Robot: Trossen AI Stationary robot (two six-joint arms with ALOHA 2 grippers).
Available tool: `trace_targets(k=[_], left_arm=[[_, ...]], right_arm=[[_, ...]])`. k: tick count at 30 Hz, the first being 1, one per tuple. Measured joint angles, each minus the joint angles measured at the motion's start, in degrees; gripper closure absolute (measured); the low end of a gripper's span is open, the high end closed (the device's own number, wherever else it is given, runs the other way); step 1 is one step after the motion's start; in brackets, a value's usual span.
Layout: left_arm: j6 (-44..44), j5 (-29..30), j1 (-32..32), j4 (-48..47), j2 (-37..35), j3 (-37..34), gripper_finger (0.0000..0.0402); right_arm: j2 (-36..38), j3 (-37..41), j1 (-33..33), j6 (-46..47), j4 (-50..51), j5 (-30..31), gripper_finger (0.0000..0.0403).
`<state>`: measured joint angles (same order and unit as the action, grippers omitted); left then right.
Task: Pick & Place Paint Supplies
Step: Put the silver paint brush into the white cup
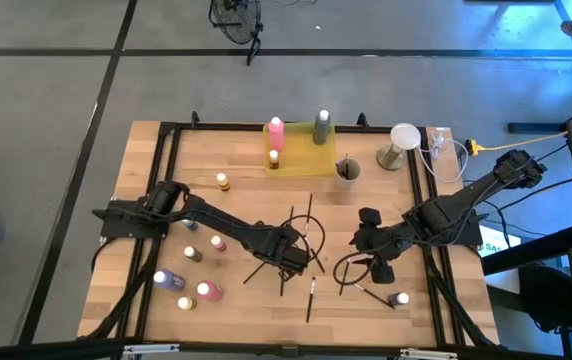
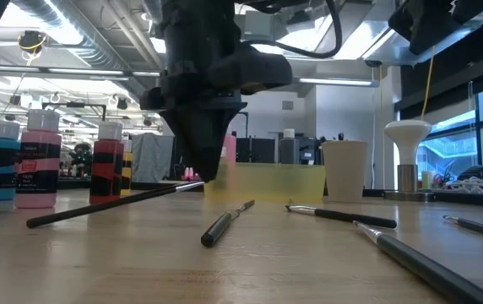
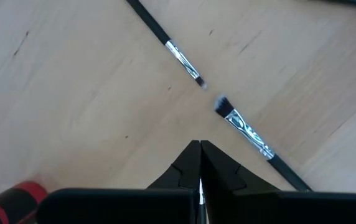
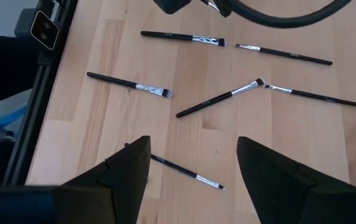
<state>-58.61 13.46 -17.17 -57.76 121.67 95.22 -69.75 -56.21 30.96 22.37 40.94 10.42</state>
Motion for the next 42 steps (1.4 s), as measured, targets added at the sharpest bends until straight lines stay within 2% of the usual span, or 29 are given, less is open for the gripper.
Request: trace_targets(k=[2,7,11,15,19,24,31,42], left_arm=[[-0.10,0.38,-0.13,0.00,0.00,0.00,0.0400],[0.26,0.80,-0.49,0.03,0.00,0.00,0.0400],[0.61,1.50,-0.74,0.04,0.00,0.00,0.0400],[0.83,1.56,-0.74,0.02,0.00,0.00,0.0400],[0.90,1.97,-0.76,0.02,0.00,0.00,0.0400],[1.35,2.91,-0.76,-0.24,0.00,0.56,0.0400],[3.40,6.39,-0.86,-1.73,-0.07,4.85,0.0400],[2.67,9.99,-1.20,-6.30,-0.15,7.48,0.0400]], right_arm=[[-0.06,0.26,0.01,1.25,-1.16,2.14,0.0160],[-0.32,6.93,1.41,7.21,-11.98,14.59,0.0166],[-0.33,16.16,4.24,7.30,-30.04,20.79,0.0170],[-0.33,26.20,6.48,4.10,-53.79,23.60,0.0174],[-0.34,32.34,7.13,1.12,-69.85,24.27,0.0176],[-2.22,34.29,6.97,-0.59,-74.39,24.13,0.0177],[-8.55,34.29,6.97,-4.76,-80.95,24.49,0.0177],[-16.61,34.27,6.21,-6.29,-88.85,28.56,0.0177]])
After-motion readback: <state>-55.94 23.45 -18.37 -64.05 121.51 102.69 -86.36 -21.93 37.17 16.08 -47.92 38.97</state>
